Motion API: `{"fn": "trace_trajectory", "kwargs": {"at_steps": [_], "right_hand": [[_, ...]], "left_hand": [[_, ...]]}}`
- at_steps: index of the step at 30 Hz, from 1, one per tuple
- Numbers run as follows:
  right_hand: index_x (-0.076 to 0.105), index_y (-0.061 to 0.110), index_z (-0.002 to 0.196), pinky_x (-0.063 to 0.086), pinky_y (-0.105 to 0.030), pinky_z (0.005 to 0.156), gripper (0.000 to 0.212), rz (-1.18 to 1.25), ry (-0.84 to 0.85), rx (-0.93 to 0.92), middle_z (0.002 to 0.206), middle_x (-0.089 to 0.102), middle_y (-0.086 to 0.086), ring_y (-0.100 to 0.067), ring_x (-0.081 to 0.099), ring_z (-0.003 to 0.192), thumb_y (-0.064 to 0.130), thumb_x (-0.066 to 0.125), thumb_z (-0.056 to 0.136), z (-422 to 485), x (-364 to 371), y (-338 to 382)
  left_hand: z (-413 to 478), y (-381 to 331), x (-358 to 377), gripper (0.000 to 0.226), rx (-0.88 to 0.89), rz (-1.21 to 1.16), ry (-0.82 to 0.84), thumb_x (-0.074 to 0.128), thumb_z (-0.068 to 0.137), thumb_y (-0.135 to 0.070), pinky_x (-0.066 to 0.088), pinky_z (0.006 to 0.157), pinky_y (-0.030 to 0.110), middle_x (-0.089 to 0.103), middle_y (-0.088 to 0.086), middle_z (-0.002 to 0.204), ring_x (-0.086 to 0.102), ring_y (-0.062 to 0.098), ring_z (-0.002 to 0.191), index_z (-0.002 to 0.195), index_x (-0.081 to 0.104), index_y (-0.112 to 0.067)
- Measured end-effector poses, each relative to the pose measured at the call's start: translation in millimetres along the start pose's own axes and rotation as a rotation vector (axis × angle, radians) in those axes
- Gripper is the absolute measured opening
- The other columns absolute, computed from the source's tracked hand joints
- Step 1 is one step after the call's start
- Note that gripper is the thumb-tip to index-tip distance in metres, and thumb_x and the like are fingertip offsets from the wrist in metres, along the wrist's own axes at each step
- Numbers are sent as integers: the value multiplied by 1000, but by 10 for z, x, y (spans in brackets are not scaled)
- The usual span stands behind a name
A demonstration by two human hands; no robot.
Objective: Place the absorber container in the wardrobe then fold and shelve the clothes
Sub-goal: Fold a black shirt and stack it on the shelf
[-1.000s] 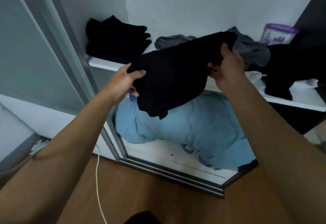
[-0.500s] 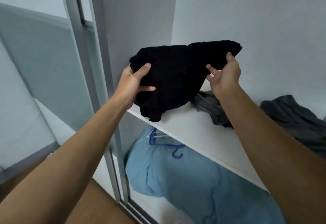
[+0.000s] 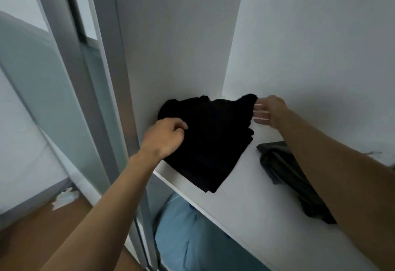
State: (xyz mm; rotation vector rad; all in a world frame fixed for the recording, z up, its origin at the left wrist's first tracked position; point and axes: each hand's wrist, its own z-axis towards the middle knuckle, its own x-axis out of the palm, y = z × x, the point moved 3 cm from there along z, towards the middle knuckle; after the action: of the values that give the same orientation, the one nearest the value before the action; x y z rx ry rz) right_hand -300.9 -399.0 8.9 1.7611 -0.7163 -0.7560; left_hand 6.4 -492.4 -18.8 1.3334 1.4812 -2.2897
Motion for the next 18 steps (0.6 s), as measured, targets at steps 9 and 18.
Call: {"fn": "trace_trajectory", "kwargs": {"at_steps": [9,18], "right_hand": [[62,-2,115,57,-40,75,26,-67,33,-117,96,65,-14,-30,66,91,-2,58,89,232,305,-46],[56,2,89,46,-31,58,23,-645,3,-187,79,57,-13,-27,59,79,23,66,90,341,405,-409]], "left_hand": [[244,-397,562,69,142,380,25,33,91,-70,14,118,63,23,-5,163,13,24,152,150,33,-35],[265,-215,520,75,-110,445,74,34,87,-73,31,109,62,19,-1,162,28,36,143,151,24,-36]]}}
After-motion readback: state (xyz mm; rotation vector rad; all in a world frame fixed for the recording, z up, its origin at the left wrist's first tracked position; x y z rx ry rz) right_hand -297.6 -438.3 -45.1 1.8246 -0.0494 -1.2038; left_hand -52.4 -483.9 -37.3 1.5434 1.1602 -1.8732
